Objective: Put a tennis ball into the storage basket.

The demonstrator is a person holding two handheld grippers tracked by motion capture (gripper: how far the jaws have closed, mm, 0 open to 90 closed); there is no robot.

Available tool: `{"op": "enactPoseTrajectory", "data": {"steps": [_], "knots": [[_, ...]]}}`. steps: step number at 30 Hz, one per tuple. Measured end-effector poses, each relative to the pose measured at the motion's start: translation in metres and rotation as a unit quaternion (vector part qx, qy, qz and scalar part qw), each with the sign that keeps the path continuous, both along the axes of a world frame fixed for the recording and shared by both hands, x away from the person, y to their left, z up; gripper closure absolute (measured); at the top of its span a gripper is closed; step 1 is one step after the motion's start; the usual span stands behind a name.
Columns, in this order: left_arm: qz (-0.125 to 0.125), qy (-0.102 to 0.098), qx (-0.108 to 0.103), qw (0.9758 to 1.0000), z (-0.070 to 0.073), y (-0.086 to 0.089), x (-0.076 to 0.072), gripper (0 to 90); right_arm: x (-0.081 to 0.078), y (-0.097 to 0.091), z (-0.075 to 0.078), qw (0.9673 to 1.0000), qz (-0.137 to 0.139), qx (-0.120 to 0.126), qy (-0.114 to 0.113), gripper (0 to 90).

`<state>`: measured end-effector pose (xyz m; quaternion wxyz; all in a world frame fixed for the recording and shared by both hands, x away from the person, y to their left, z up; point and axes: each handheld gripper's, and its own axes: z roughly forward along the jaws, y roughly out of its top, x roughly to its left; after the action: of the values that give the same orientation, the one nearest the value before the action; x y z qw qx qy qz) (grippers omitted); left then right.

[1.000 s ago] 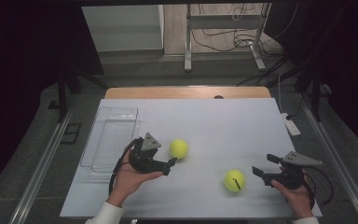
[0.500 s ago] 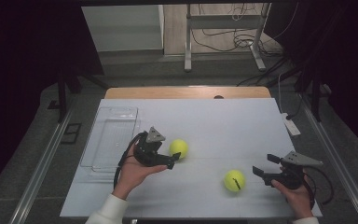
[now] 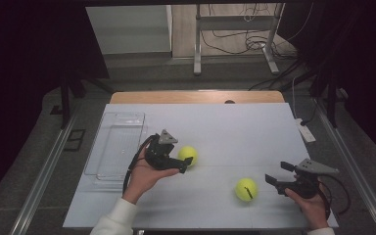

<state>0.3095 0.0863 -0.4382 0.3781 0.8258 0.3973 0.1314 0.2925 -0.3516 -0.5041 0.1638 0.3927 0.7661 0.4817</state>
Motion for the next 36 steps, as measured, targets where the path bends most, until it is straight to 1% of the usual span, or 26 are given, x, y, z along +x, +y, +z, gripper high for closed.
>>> {"op": "enactPoseTrajectory", "data": {"steps": [5,9,11,14,20,22,24,36], "knots": [[-0.001,0.005,0.002,1.0,0.0,-0.004,0.006,8.5,0.0,0.0,0.0,1.0,0.0,-0.001,0.0,11.9],[-0.001,0.009,-0.001,1.0,0.0,-0.006,0.01,8.5,0.0,0.0,0.0,1.0,0.001,-0.002,0.0,11.9],[-0.003,0.01,0.002,0.9999,0.0,-0.007,0.011,8.4,0.0,0.0,0.0,1.0,0.0,-0.002,0.0,11.9],[-0.003,0.016,0.007,0.9998,-0.001,-0.01,0.015,8.3,0.0,0.0,-0.001,1.0,0.001,-0.002,0.0,12.0],[0.001,0.027,0.007,0.9996,-0.003,-0.011,0.021,8.3,0.0,0.0,-0.001,1.0,0.0,-0.002,0.0,12.0],[0.0,0.03,0.011,0.9995,-0.005,-0.012,0.024,8.3,0.001,0.0,-0.001,1.0,0.0,-0.001,0.002,12.0],[0.0,0.037,0.015,0.9992,-0.007,-0.014,0.027,8.2,0.001,0.0,-0.001,1.0,0.0,-0.002,0.002,12.0],[-0.004,0.058,0.036,0.9977,-0.018,-0.021,0.037,7.3,0.001,0.0,-0.001,1.0,0.0,-0.002,0.002,12.1]]}}
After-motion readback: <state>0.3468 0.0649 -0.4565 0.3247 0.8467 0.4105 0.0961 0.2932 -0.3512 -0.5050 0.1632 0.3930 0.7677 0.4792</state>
